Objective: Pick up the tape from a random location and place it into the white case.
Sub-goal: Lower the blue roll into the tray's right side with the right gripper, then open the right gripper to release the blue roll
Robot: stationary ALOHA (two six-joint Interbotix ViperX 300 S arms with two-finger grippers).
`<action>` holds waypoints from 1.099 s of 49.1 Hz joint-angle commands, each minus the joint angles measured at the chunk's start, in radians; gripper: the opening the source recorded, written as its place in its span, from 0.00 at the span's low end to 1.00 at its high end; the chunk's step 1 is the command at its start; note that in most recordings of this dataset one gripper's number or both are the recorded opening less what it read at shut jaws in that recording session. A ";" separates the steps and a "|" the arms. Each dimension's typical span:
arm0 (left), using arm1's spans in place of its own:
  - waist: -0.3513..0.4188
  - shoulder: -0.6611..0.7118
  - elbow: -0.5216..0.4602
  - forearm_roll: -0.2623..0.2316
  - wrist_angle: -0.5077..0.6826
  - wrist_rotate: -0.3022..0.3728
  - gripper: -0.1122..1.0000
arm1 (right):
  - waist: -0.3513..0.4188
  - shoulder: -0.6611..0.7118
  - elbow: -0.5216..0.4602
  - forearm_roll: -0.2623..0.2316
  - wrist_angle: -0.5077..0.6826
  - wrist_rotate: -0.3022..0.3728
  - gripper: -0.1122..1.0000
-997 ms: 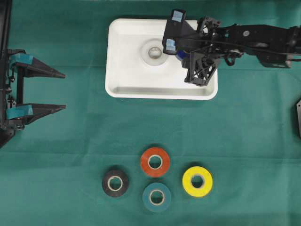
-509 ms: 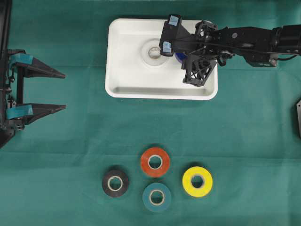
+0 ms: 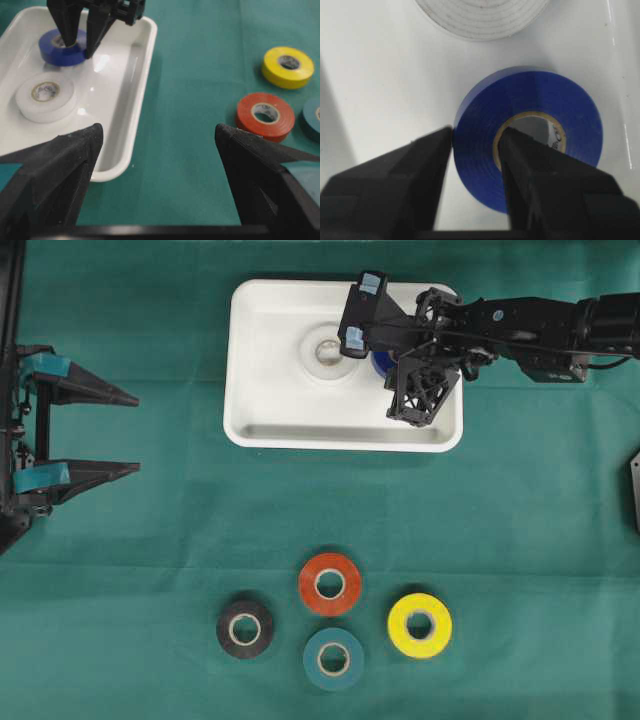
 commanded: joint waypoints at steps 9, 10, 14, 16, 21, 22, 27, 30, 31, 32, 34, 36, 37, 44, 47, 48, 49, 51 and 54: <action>-0.002 0.008 -0.011 -0.003 -0.005 -0.002 0.98 | 0.000 -0.035 -0.021 -0.017 0.023 0.002 0.89; -0.002 0.009 -0.011 -0.003 -0.005 -0.002 0.98 | 0.000 -0.038 -0.023 -0.018 0.028 0.002 0.91; -0.002 0.008 -0.011 -0.003 -0.005 -0.002 0.98 | 0.000 -0.054 -0.026 -0.021 0.043 0.002 0.92; -0.002 0.009 -0.011 -0.003 -0.005 -0.002 0.98 | 0.000 -0.066 -0.028 -0.021 0.052 0.002 0.90; -0.002 0.009 -0.011 -0.003 -0.005 -0.002 0.98 | 0.000 -0.109 -0.041 -0.025 0.084 0.000 0.91; -0.002 0.008 -0.011 -0.003 -0.005 0.000 0.98 | 0.000 -0.120 -0.044 -0.026 0.094 0.002 0.91; -0.002 0.009 -0.011 -0.003 -0.005 0.000 0.98 | -0.002 -0.170 -0.069 -0.037 0.146 0.002 0.91; 0.000 0.009 -0.011 -0.003 -0.003 0.000 0.98 | -0.002 -0.204 -0.089 -0.041 0.190 0.002 0.91; -0.002 0.008 -0.012 -0.003 -0.002 0.000 0.98 | -0.002 -0.212 -0.095 -0.043 0.202 0.002 0.91; -0.002 0.008 -0.012 -0.003 -0.002 -0.002 0.98 | -0.002 -0.221 -0.100 -0.046 0.215 0.002 0.91; -0.002 0.009 -0.011 -0.003 0.002 0.000 0.98 | 0.000 -0.241 -0.109 -0.051 0.239 0.000 0.91; -0.002 0.008 -0.011 -0.003 0.002 0.000 0.98 | 0.000 -0.256 -0.118 -0.055 0.261 0.000 0.91; -0.002 0.009 -0.011 -0.003 0.002 0.000 0.98 | 0.000 -0.264 -0.121 -0.057 0.268 0.000 0.91; -0.002 0.009 -0.011 -0.003 0.002 0.000 0.98 | 0.000 -0.311 -0.126 -0.058 0.295 0.000 0.91; -0.002 0.009 -0.011 -0.003 0.002 0.000 0.98 | 0.000 -0.319 -0.121 -0.058 0.293 0.000 0.91; -0.002 0.008 -0.011 -0.003 0.002 0.000 0.98 | 0.000 -0.319 -0.120 -0.060 0.291 0.000 0.91; -0.002 0.008 -0.011 -0.003 0.002 0.000 0.98 | 0.000 -0.319 -0.118 -0.060 0.290 0.000 0.91; -0.002 0.009 -0.011 -0.003 0.002 0.000 0.98 | 0.000 -0.319 -0.118 -0.060 0.285 0.000 0.91; -0.002 0.008 -0.012 -0.003 0.003 0.000 0.98 | 0.003 -0.319 -0.118 -0.060 0.282 0.000 0.91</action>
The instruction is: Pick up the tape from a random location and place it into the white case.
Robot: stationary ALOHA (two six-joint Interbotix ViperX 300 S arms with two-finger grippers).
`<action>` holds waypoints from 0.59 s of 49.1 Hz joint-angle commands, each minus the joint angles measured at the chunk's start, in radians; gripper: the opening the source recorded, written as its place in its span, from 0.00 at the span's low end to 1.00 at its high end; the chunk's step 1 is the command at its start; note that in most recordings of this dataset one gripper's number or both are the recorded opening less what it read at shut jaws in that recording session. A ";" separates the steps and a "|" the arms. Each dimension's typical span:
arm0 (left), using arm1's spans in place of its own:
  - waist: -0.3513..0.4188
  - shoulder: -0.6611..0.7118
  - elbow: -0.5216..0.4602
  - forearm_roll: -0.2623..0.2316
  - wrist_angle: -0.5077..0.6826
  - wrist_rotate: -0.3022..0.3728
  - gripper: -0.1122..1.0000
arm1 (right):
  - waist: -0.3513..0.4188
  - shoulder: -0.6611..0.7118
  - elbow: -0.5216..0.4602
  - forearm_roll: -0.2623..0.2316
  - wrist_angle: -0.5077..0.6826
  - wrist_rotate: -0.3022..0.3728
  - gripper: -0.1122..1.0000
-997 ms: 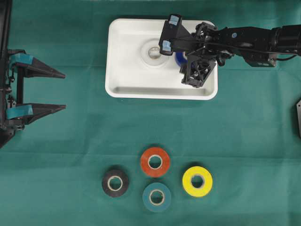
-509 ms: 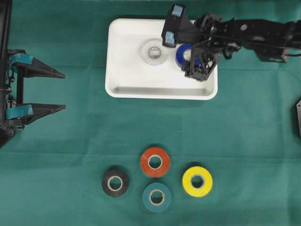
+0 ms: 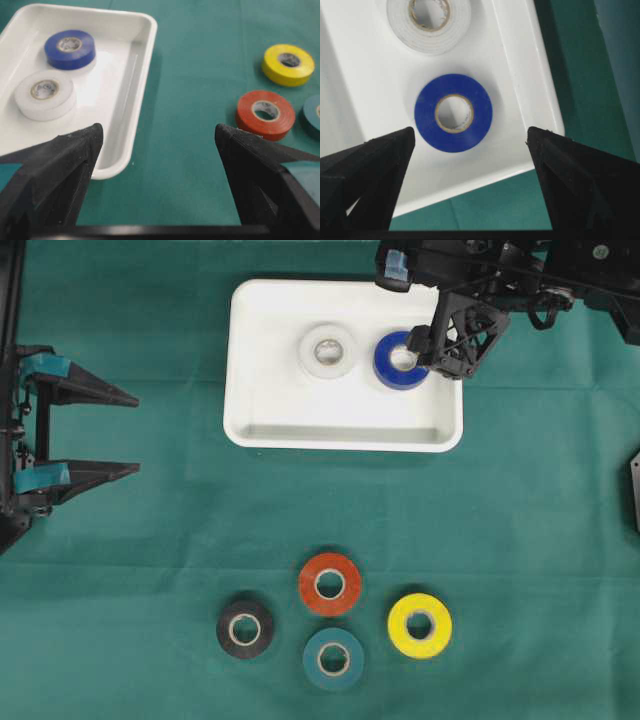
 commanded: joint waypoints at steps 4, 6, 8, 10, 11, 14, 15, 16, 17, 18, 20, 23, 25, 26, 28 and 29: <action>-0.002 0.008 -0.011 -0.003 -0.002 0.000 0.98 | 0.018 -0.021 -0.015 0.002 -0.021 0.002 0.91; -0.002 0.008 -0.011 -0.003 0.002 0.000 0.98 | 0.034 -0.023 -0.015 0.002 -0.028 0.002 0.91; -0.002 0.009 -0.011 -0.003 0.003 0.000 0.98 | 0.052 -0.021 -0.015 0.005 -0.032 0.002 0.90; -0.002 0.009 -0.011 -0.003 0.003 0.000 0.98 | 0.075 -0.023 -0.015 0.006 -0.035 0.002 0.90; -0.002 0.008 -0.011 -0.003 0.003 0.000 0.98 | 0.089 -0.021 -0.015 0.008 -0.037 0.002 0.90; -0.002 0.009 -0.011 -0.003 0.003 0.000 0.98 | 0.129 -0.021 -0.017 0.009 -0.041 0.003 0.90; -0.002 0.008 -0.012 -0.003 0.003 0.000 0.98 | 0.143 -0.021 -0.017 0.011 -0.043 0.003 0.90; -0.002 0.008 -0.011 -0.003 0.003 0.000 0.98 | 0.156 -0.023 -0.018 0.011 -0.044 0.005 0.90; -0.002 0.008 -0.011 -0.003 0.003 -0.002 0.98 | 0.170 -0.021 -0.018 0.012 -0.046 0.008 0.90; -0.002 0.008 -0.011 -0.003 0.005 0.000 0.98 | 0.184 -0.023 -0.020 0.012 -0.049 0.011 0.90; -0.002 0.009 -0.011 -0.003 0.003 0.000 0.98 | 0.212 -0.021 -0.021 0.012 -0.054 0.023 0.90; -0.002 0.008 -0.011 -0.003 0.003 -0.002 0.98 | 0.245 -0.023 -0.021 0.009 -0.058 0.044 0.90; -0.002 0.008 -0.011 -0.003 0.003 0.000 0.98 | 0.262 -0.021 -0.021 0.008 -0.060 0.057 0.90; -0.002 0.008 -0.011 -0.003 0.003 0.000 0.98 | 0.268 -0.021 -0.021 0.008 -0.060 0.061 0.90; -0.002 0.008 -0.011 -0.003 0.003 0.000 0.98 | 0.278 -0.021 -0.021 0.006 -0.060 0.067 0.90; -0.002 0.008 -0.011 -0.003 0.003 0.000 0.98 | 0.281 -0.021 -0.021 0.006 -0.058 0.069 0.90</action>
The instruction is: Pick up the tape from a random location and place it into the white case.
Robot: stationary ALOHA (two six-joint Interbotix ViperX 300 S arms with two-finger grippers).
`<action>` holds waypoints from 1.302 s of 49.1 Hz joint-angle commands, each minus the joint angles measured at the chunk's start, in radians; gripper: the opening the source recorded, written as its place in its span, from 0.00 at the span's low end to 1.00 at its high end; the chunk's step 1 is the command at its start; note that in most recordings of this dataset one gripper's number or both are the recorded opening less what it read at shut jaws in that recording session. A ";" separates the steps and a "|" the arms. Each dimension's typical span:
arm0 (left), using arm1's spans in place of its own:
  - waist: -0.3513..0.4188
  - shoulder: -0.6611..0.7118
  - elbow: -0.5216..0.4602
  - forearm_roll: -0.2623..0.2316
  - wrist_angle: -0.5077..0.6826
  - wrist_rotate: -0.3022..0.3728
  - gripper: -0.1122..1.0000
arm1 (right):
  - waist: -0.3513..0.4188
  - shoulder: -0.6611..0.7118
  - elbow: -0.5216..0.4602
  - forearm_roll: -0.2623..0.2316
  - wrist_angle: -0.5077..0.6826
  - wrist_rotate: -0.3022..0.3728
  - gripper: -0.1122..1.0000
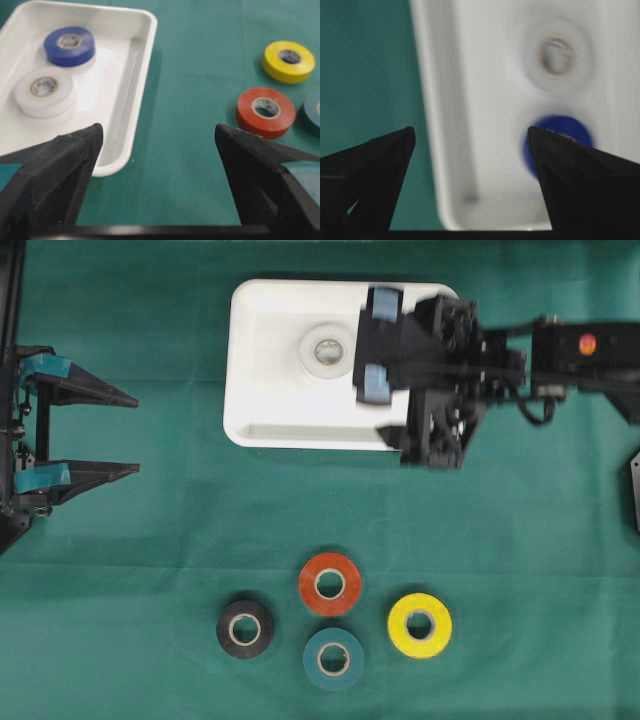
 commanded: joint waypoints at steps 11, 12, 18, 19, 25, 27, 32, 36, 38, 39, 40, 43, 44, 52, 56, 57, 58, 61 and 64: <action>-0.002 0.008 -0.011 -0.002 0.006 -0.002 0.98 | 0.023 -0.075 0.017 -0.003 -0.011 0.002 0.90; -0.002 0.008 -0.011 -0.002 0.008 0.000 0.98 | 0.026 -0.084 0.023 -0.003 -0.014 0.002 0.90; -0.002 0.008 -0.011 -0.002 0.012 0.000 0.98 | 0.037 -0.158 0.081 -0.003 -0.049 0.005 0.90; -0.002 0.008 -0.011 -0.002 0.012 0.000 0.98 | 0.037 -0.173 0.092 -0.003 -0.058 0.005 0.90; -0.002 0.008 -0.011 -0.002 0.012 0.000 0.98 | 0.038 -0.273 0.176 -0.002 -0.112 0.006 0.90; -0.002 0.008 -0.011 -0.002 0.012 0.000 0.98 | 0.037 -0.311 0.202 -0.002 -0.126 0.006 0.90; -0.002 0.008 -0.011 -0.002 0.012 0.000 0.98 | 0.038 -0.422 0.270 0.000 -0.156 0.009 0.90; -0.002 0.008 -0.011 -0.002 0.014 0.000 0.98 | 0.037 -0.502 0.324 0.002 -0.172 0.009 0.90; -0.002 0.008 -0.011 -0.002 0.012 0.000 0.98 | 0.037 -0.537 0.353 0.002 -0.179 0.009 0.90; -0.002 0.008 -0.011 -0.002 0.012 0.000 0.98 | 0.037 -0.552 0.367 0.002 -0.183 0.009 0.90; -0.002 0.008 -0.011 -0.002 0.012 0.000 0.98 | 0.038 -0.568 0.382 0.002 -0.187 0.011 0.90; -0.002 0.008 -0.011 -0.002 0.012 0.000 0.98 | 0.038 -0.611 0.426 0.005 -0.196 0.011 0.90; -0.002 0.008 -0.011 -0.002 0.012 0.000 0.98 | 0.038 -0.624 0.442 0.006 -0.199 0.011 0.90; -0.002 0.008 -0.011 -0.002 0.012 0.000 0.98 | 0.038 -0.721 0.566 0.028 -0.249 0.011 0.90; -0.002 0.008 -0.011 -0.002 0.012 0.002 0.98 | 0.038 -0.761 0.629 0.037 -0.295 0.011 0.90; -0.002 0.008 -0.011 -0.002 0.011 0.003 0.98 | 0.037 -0.772 0.643 0.038 -0.304 0.011 0.90; -0.002 0.008 -0.011 -0.002 0.009 0.005 0.98 | 0.038 -0.782 0.657 0.038 -0.310 0.011 0.90; -0.002 0.008 -0.011 -0.002 0.008 0.008 0.98 | 0.038 -0.816 0.701 0.048 -0.330 0.012 0.90; -0.002 0.008 -0.009 -0.002 0.011 0.009 0.98 | 0.038 -0.842 0.732 0.060 -0.337 0.012 0.90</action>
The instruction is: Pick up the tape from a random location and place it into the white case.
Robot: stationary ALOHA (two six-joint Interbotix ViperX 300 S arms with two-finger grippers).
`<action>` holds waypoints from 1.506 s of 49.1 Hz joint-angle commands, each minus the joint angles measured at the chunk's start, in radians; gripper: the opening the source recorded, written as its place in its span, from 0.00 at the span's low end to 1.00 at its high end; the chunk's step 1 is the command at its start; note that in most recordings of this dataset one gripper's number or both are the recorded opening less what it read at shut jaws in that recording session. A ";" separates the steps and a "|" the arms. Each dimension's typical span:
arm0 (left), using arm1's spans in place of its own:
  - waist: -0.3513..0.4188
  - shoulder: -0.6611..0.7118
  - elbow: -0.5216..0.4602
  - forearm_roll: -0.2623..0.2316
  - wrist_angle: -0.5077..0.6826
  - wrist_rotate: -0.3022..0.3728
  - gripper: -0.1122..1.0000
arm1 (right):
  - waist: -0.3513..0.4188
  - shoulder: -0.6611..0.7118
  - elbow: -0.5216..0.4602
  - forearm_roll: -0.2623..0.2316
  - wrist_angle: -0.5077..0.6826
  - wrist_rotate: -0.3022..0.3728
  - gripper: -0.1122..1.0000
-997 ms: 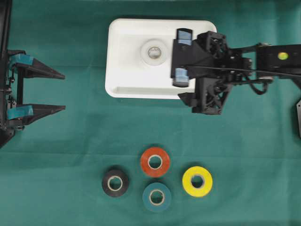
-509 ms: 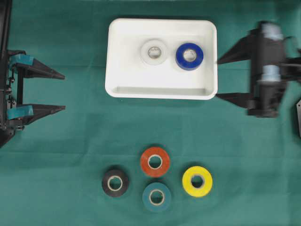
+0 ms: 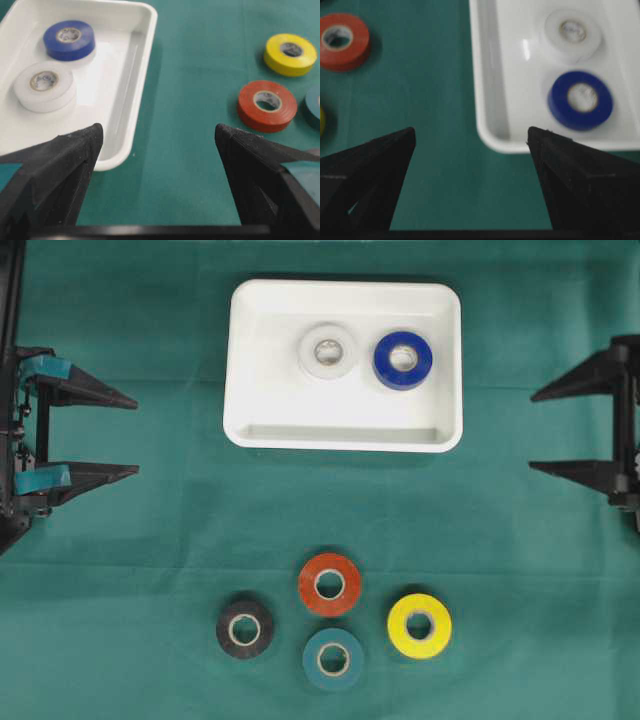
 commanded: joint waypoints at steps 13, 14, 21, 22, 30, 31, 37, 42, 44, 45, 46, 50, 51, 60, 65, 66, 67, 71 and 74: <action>-0.002 0.008 -0.009 -0.002 0.017 0.005 0.98 | 0.009 -0.077 0.114 0.057 -0.052 0.002 0.89; -0.002 0.008 -0.009 -0.002 0.017 0.005 0.98 | 0.009 -0.077 0.118 0.058 -0.057 0.002 0.89; -0.002 0.008 -0.009 0.000 0.017 0.006 0.98 | 0.011 -0.061 0.146 0.071 -0.100 0.002 0.88; -0.002 0.008 -0.009 0.002 0.017 0.006 0.98 | 0.011 -0.058 0.147 0.072 -0.101 0.002 0.88; -0.002 0.008 -0.009 0.002 0.017 0.006 0.98 | 0.011 -0.055 0.146 0.072 -0.106 0.000 0.88; -0.002 0.008 -0.009 0.002 0.017 0.006 0.98 | 0.011 -0.055 0.144 0.072 -0.106 0.000 0.88; -0.002 0.008 -0.009 0.002 0.017 0.006 0.98 | 0.011 -0.061 0.143 0.072 -0.106 0.000 0.88; -0.002 0.008 -0.009 0.002 0.015 0.006 0.98 | 0.011 -0.061 0.143 0.072 -0.104 0.000 0.88; -0.002 0.008 -0.009 0.002 0.017 0.005 0.98 | 0.011 -0.061 0.141 0.072 -0.104 0.000 0.88; -0.002 0.008 -0.009 0.002 0.017 0.005 0.98 | 0.011 -0.061 0.141 0.072 -0.106 0.000 0.88; -0.002 0.008 -0.009 0.002 0.017 0.005 0.98 | 0.011 -0.063 0.141 0.072 -0.104 0.000 0.88; -0.009 0.008 -0.009 0.002 0.017 0.005 0.98 | 0.011 -0.063 0.141 0.072 -0.104 0.000 0.88; -0.014 0.008 -0.009 0.002 0.017 0.005 0.98 | 0.011 -0.063 0.141 0.072 -0.104 0.000 0.88; -0.058 0.008 -0.009 0.002 0.017 0.005 0.98 | 0.011 -0.066 0.140 0.071 -0.104 0.000 0.88; -0.089 0.008 -0.011 0.002 0.017 0.005 0.98 | 0.011 -0.067 0.140 0.072 -0.103 0.000 0.88; -0.098 0.008 -0.011 0.002 0.017 0.005 0.98 | 0.011 -0.067 0.138 0.071 -0.103 0.000 0.88; -0.107 0.008 -0.011 0.002 0.015 0.005 0.98 | 0.011 -0.067 0.140 0.071 -0.101 0.000 0.88; -0.158 0.008 -0.011 0.002 0.015 0.005 0.97 | 0.011 -0.067 0.140 0.071 -0.100 0.000 0.88; -0.204 0.008 -0.012 0.002 0.012 0.005 0.97 | 0.011 -0.067 0.138 0.071 -0.098 0.000 0.88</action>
